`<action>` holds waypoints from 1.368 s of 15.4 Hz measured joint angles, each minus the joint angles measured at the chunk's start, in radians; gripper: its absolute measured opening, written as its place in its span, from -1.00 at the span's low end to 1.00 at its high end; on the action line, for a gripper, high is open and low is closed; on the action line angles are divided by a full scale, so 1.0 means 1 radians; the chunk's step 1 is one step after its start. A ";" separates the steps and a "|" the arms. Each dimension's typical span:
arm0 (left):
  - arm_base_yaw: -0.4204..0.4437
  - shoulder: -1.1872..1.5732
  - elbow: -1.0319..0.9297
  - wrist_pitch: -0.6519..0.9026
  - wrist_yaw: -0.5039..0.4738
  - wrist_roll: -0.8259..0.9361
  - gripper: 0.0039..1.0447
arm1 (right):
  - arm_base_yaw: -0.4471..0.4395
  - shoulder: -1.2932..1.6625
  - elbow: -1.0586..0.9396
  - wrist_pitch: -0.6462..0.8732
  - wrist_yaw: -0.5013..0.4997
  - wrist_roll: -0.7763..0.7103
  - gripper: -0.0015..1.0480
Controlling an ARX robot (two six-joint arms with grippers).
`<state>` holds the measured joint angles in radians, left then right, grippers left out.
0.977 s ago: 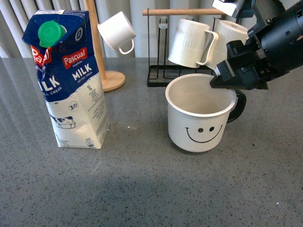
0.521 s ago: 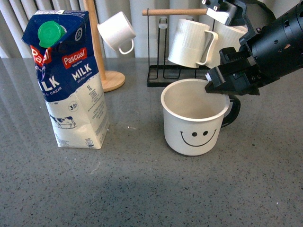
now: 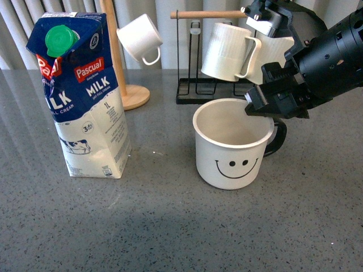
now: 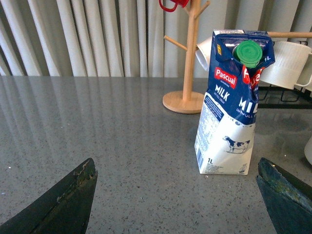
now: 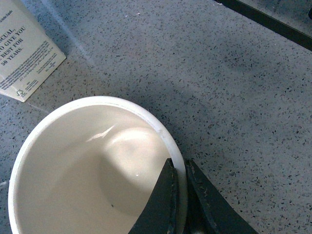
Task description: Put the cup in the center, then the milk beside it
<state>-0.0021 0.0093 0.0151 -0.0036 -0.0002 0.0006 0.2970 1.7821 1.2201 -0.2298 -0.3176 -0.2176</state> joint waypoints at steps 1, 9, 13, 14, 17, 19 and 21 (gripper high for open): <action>0.000 0.000 0.000 0.000 0.000 0.000 0.88 | 0.001 0.000 0.000 0.002 0.001 -0.001 -0.89; 0.000 0.000 0.000 0.000 0.000 0.000 0.88 | 0.004 -0.007 0.000 0.014 0.004 -0.005 0.67; 0.000 0.000 0.000 0.000 0.000 0.000 0.88 | -0.019 -0.094 -0.002 0.063 -0.011 0.055 0.87; 0.000 0.000 0.000 0.000 0.000 0.000 0.88 | -0.034 -0.142 -0.020 0.109 -0.012 0.094 0.87; 0.000 0.000 0.000 0.000 0.000 0.000 0.88 | -0.100 -0.380 -0.248 0.349 0.068 0.224 0.87; 0.000 0.000 0.000 0.000 0.000 0.000 0.88 | -0.136 -0.629 -0.502 0.500 0.114 0.294 0.87; 0.000 0.000 0.000 0.000 0.000 0.000 0.88 | -0.138 -0.866 -0.710 0.570 0.229 0.317 0.83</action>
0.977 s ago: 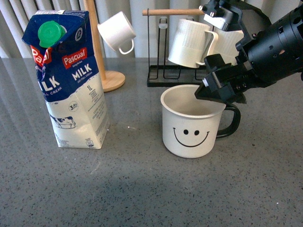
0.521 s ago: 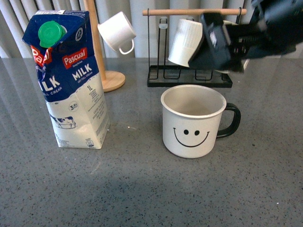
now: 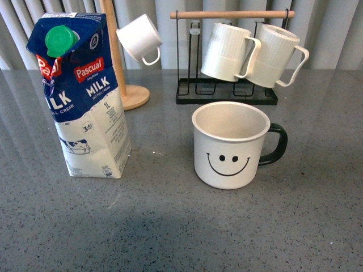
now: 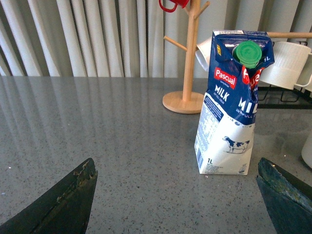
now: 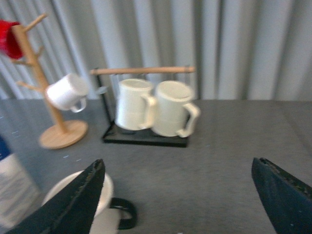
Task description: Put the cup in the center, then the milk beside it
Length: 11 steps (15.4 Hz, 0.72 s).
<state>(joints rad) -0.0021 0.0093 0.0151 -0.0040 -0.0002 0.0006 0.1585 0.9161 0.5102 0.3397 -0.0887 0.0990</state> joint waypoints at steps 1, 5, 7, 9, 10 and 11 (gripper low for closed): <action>0.000 0.000 0.000 0.000 0.000 0.000 0.88 | 0.004 -0.116 -0.116 0.062 0.150 -0.037 0.60; 0.000 0.000 0.000 0.000 0.000 0.000 0.88 | -0.164 -0.543 -0.429 -0.085 0.100 -0.082 -0.31; 0.000 0.000 0.000 0.000 0.000 0.000 0.88 | -0.159 -0.619 -0.449 -0.103 0.089 -0.089 -0.81; 0.000 0.000 0.000 0.000 0.000 0.000 0.88 | -0.159 -0.653 -0.463 -0.130 0.089 -0.093 -0.97; 0.000 0.000 0.000 0.000 0.000 0.000 0.88 | -0.159 -0.676 -0.472 -0.143 0.089 -0.093 -0.97; 0.000 0.000 0.000 0.000 0.000 0.000 0.88 | -0.159 -0.684 -0.473 -0.148 0.089 -0.093 -0.97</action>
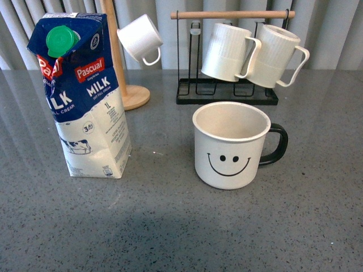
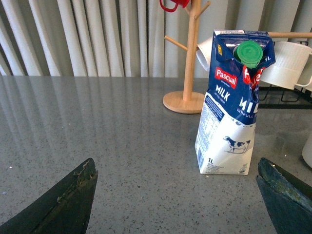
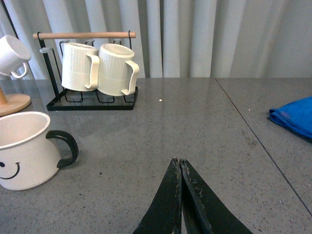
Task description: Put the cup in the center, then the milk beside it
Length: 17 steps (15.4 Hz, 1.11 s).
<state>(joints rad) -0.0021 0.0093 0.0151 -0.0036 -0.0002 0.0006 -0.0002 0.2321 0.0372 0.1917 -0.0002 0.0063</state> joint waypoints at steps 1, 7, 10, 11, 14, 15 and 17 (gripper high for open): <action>0.000 0.000 0.000 0.000 0.000 0.000 0.88 | 0.000 -0.004 0.000 -0.002 0.000 0.000 -0.97; 0.000 0.000 0.000 0.000 0.000 0.000 0.88 | 0.000 -0.230 -0.024 -0.184 -0.001 0.000 -0.97; 0.000 0.000 0.000 0.000 0.000 0.000 0.88 | 0.000 -0.228 -0.024 -0.196 0.000 0.000 -0.97; 0.000 0.000 0.000 0.000 0.000 0.000 0.88 | 0.000 -0.228 -0.024 -0.196 0.000 -0.001 -0.76; 0.000 0.000 0.000 0.000 0.000 0.000 0.88 | 0.000 -0.228 -0.024 -0.196 0.000 -0.001 0.32; 0.000 0.000 0.000 0.000 0.000 0.000 0.88 | 0.000 -0.228 -0.024 -0.196 0.000 -0.001 0.64; 0.000 0.000 0.000 0.000 0.000 0.000 0.88 | 0.000 -0.228 -0.024 -0.196 0.000 0.000 0.86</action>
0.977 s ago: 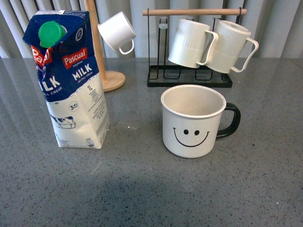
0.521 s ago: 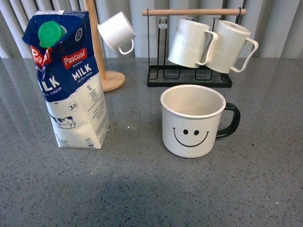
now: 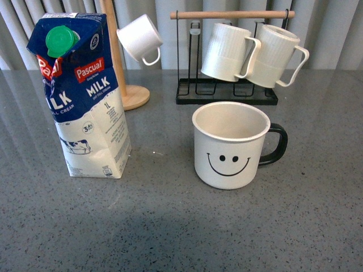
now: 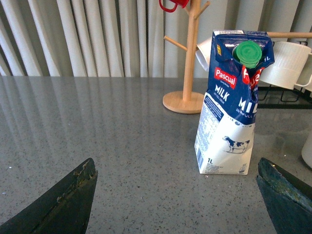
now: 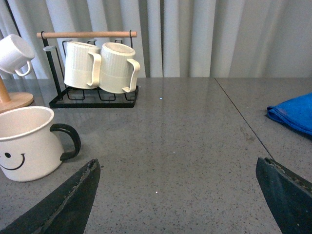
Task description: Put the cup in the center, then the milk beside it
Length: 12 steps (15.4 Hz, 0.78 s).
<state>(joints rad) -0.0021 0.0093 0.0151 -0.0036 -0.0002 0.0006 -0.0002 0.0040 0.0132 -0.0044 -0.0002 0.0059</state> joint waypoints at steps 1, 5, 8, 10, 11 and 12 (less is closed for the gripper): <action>0.000 0.000 0.000 0.000 0.000 0.000 0.88 | 0.000 0.000 0.000 0.000 0.000 0.000 0.87; 0.000 0.000 0.000 0.000 0.000 0.000 0.88 | 0.000 0.000 0.000 0.000 0.000 0.000 0.87; 0.000 0.000 0.000 0.000 0.000 0.000 0.88 | 0.000 0.000 0.000 0.000 0.000 0.000 0.87; 0.000 0.000 0.000 -0.004 -0.002 0.000 0.88 | 0.000 0.000 0.000 0.000 0.000 0.000 0.87; -0.045 0.065 0.049 -0.155 -0.085 -0.022 0.88 | 0.000 0.000 0.000 -0.001 0.000 0.000 0.87; -0.091 0.138 0.097 -0.216 -0.133 -0.029 0.88 | 0.000 0.000 0.000 0.000 0.000 -0.001 0.87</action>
<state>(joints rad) -0.0929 0.1471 0.1116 -0.2192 -0.1329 -0.0284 -0.0002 0.0040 0.0132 -0.0044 -0.0006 0.0048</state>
